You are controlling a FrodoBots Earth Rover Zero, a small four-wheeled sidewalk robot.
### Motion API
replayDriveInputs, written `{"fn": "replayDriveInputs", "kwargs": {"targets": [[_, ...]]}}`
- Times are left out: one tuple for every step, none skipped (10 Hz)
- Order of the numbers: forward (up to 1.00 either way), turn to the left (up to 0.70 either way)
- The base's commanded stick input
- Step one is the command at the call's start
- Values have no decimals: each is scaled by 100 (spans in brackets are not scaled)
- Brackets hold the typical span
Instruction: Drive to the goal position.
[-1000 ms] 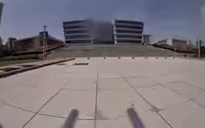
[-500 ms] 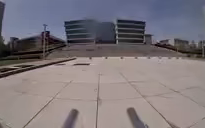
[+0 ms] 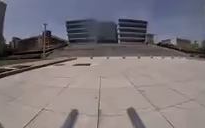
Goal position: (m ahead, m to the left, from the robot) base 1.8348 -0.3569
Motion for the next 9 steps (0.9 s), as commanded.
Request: {"fn": "replayDriveInputs", "kwargs": {"targets": [[70, 0], [70, 0], [70, 0], [70, 0], [70, 0], [70, 0], [70, 0], [70, 0], [70, 0]]}}
